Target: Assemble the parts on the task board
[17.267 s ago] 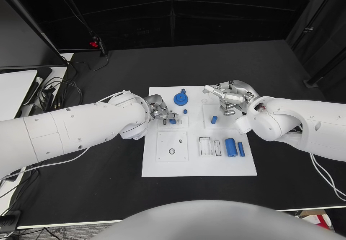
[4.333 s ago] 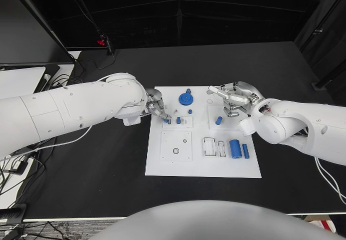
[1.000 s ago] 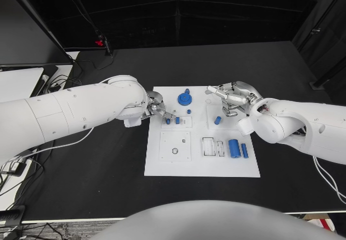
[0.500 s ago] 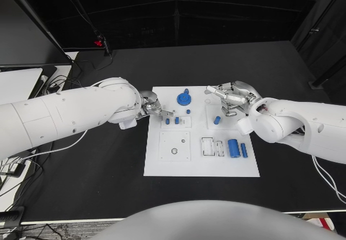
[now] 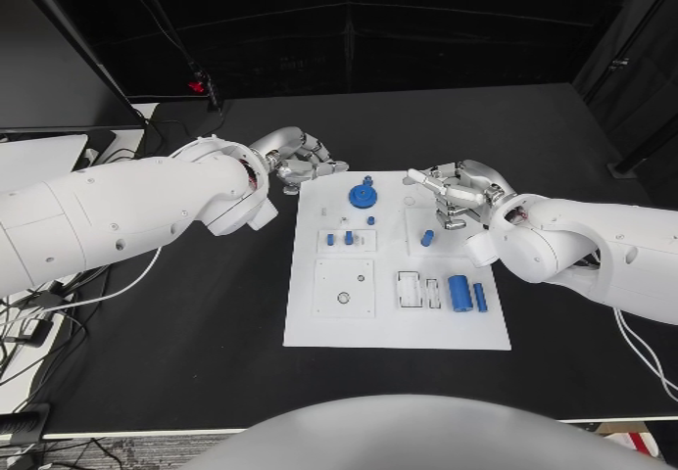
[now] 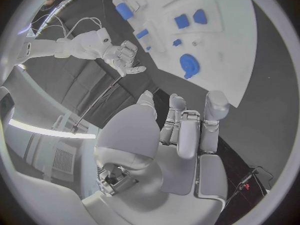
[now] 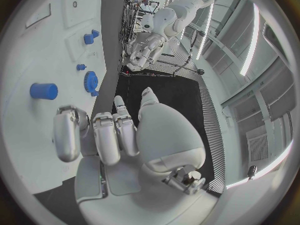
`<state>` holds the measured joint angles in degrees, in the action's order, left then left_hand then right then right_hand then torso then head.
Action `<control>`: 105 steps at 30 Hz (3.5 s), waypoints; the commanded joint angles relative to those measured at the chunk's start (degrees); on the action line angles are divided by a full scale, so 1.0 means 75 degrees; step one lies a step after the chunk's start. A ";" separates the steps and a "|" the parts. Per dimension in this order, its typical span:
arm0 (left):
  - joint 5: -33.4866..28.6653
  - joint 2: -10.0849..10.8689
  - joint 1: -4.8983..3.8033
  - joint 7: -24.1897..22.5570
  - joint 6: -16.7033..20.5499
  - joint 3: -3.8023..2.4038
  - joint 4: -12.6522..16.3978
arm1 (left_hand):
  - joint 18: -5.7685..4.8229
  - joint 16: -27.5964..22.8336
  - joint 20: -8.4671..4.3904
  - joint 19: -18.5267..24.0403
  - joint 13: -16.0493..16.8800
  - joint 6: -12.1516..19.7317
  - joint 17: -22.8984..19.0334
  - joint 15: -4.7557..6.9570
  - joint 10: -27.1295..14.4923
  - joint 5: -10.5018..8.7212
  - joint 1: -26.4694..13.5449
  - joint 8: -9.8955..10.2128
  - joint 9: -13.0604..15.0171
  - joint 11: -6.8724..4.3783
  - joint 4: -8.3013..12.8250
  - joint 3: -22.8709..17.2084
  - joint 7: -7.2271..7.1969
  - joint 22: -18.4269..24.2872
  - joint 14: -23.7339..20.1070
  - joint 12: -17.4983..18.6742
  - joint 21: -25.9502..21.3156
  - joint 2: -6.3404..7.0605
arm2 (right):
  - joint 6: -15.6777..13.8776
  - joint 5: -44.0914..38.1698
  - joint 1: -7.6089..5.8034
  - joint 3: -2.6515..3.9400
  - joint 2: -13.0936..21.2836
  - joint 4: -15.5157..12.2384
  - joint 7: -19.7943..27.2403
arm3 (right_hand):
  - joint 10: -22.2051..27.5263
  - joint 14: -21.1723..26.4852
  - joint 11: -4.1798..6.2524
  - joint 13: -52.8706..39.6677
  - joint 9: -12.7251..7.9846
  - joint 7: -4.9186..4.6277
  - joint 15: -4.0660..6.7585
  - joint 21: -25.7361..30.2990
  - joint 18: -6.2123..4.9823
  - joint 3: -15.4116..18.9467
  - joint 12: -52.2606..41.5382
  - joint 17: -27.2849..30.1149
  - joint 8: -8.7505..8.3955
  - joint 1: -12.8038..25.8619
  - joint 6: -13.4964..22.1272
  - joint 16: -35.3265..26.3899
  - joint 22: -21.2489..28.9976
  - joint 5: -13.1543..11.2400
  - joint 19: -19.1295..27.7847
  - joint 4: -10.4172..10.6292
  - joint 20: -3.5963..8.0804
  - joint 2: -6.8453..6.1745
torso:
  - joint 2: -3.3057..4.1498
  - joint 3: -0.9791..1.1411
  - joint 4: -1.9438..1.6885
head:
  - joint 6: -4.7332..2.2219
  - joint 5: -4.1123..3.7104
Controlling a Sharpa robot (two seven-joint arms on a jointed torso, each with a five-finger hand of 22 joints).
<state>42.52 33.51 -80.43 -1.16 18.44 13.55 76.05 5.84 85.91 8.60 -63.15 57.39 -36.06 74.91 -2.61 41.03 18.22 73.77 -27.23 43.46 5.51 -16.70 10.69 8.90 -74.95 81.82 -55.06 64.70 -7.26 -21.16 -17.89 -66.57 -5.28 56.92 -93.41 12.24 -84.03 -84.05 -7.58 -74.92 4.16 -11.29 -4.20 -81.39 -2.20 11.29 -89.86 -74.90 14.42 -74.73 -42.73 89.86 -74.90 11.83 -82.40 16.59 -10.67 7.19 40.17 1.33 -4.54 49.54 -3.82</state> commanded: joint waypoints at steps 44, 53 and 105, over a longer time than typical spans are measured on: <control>0.6813 -0.1770 0.0952 -0.2647 0.1459 -0.0005 -0.2198 | -0.0778 0.0546 -0.0083 -0.3579 -0.7192 -0.2663 0.2012 0.0066 0.2033 -0.1851 0.2863 0.2378 -0.4840 0.0000 0.0006 -0.1957 -0.0124 -0.2007 0.1091 0.5421 0.3373 0.1515 | -0.0520 -0.0001 -0.0008 0.0004 -0.0043 -0.0059 0.1359 | -0.0795 -0.0794 -0.0047 -0.2010 0.0001 -0.0120 -0.0039 -0.1147 0.0294 0.0311 -0.0019 -0.2013 0.0272 0.0139 0.0142 0.0019 -0.2013 0.0014 -0.1014 0.0012 -0.0001 0.0163 | 0.0005 -0.0008 0.0009 | -0.0346 -0.0135; 0.7369 -0.2021 0.0978 -0.2550 0.1161 -0.0006 -0.2468 | -0.0778 0.0546 -0.0101 -0.3579 -0.7186 -0.2615 0.2012 0.0105 0.1933 -0.1981 0.2874 0.2512 -0.4928 -0.0055 0.0001 -0.2037 -0.0178 -0.2007 0.1091 0.5574 0.3373 0.1557 | -0.0513 0.0002 -0.0008 0.0004 -0.0064 -0.0055 0.1342 | -0.0795 -0.0794 -0.0047 -0.2010 0.0000 -0.0122 -0.0040 -0.1147 0.0294 0.0319 -0.0019 -0.2013 0.0278 0.0142 0.0149 0.0019 -0.2013 0.0014 -0.1014 0.0012 -0.0002 0.0172 | 0.0006 -0.0011 0.0014 | -0.0304 -0.0139; 0.8381 -0.2434 0.1047 -0.2409 0.0478 -0.0007 -0.3038 | -0.0778 0.0546 -0.0186 -0.3579 -0.7178 -0.2722 0.2012 0.0217 0.1977 -0.2044 0.2960 0.2792 -0.5150 -0.0182 -0.0008 -0.2751 -0.0306 -0.2007 0.1091 0.5969 0.3373 0.1542 | -0.0458 0.0004 -0.0009 0.0004 -0.0057 -0.0077 0.1246 | -0.0795 -0.0794 -0.0047 -0.2010 0.0001 -0.0121 -0.0042 -0.1147 0.0294 0.0321 -0.0019 -0.2013 0.0302 0.0139 0.0149 0.0019 -0.2013 0.0028 -0.1014 0.0010 -0.0002 0.0216 | 0.0006 -0.0005 0.0009 | -0.0074 -0.0178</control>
<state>105.00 15.35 -72.51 -19.45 23.03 13.55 53.32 0.37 89.95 7.56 -84.13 3.50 -56.63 74.92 -1.31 55.97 3.17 96.43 -6.55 4.88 4.38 -16.63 -9.65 7.01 -74.91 84.00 -10.47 89.82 4.08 -24.69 -17.97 -66.56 -5.28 56.53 -93.84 21.25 -84.03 -84.05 -7.58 -74.93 4.16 -11.06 -4.20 -89.81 -0.40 13.26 -89.86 -74.92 16.36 -73.66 -42.09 89.86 -74.90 11.83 -83.75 16.67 -10.77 8.25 40.21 1.31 -4.47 48.93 -5.15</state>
